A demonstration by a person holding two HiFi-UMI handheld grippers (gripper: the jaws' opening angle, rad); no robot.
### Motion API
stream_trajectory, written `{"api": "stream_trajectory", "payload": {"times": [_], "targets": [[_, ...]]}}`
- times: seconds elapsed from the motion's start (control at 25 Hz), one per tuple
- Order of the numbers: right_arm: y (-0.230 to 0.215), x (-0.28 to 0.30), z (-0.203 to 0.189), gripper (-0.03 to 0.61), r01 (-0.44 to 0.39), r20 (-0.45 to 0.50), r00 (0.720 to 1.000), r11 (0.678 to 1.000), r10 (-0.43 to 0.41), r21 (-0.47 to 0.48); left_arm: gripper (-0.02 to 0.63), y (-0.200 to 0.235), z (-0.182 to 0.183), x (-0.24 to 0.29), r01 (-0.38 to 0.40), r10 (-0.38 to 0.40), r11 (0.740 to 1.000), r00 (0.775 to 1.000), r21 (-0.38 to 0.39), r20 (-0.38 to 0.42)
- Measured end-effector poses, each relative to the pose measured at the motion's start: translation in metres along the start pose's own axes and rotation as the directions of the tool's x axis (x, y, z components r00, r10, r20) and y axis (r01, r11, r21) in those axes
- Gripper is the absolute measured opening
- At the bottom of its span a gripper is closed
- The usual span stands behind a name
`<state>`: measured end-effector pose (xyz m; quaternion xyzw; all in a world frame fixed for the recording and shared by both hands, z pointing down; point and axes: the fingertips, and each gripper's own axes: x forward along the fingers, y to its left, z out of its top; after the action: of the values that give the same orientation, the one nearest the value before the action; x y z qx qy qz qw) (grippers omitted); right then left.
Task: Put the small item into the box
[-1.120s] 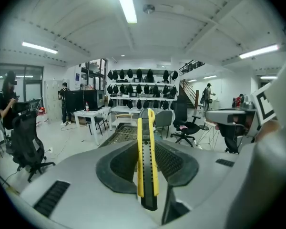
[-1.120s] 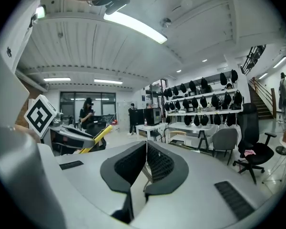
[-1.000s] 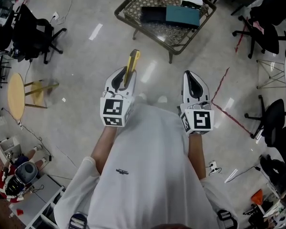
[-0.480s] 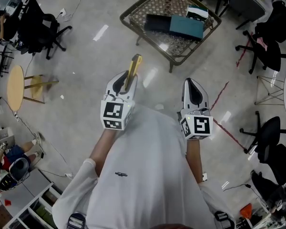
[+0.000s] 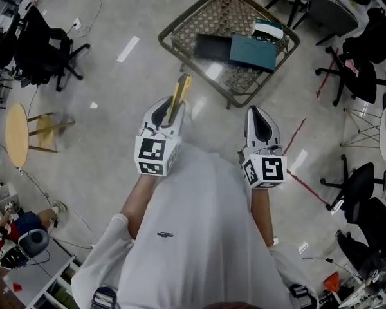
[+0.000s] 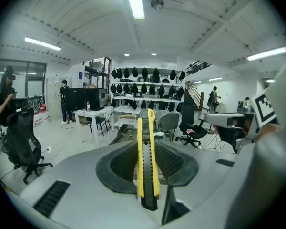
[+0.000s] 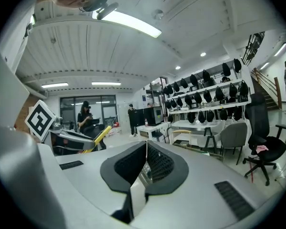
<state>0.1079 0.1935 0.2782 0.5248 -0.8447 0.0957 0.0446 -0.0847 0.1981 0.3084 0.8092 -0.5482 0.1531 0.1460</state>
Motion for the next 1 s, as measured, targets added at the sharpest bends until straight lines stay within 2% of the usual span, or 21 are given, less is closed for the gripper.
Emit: {"api": "stream_trajectory", "payload": {"times": [0.28,0.6,1.0], "targets": [[-0.002,0.085,0.019,0.000,0.061,-0.015,0.998,0.998,-0.061,0.006,0.109,0.065,0.038,0.064,0.066,-0.066,0.998,0.998,0.011,-0.007],[-0.006,0.189,0.039,0.000,0.160,-0.016,0.987,0.987,-0.159,0.027,0.109,0.124,0.071,0.139,0.197,-0.196,0.980,0.980,0.039,-0.022],[-0.009,0.263,0.053,0.000,0.220,-0.008,0.975,0.974,-0.220,0.052,0.109,0.157,0.079,0.200,0.316,-0.310,0.946,0.948,0.072,-0.077]]}}
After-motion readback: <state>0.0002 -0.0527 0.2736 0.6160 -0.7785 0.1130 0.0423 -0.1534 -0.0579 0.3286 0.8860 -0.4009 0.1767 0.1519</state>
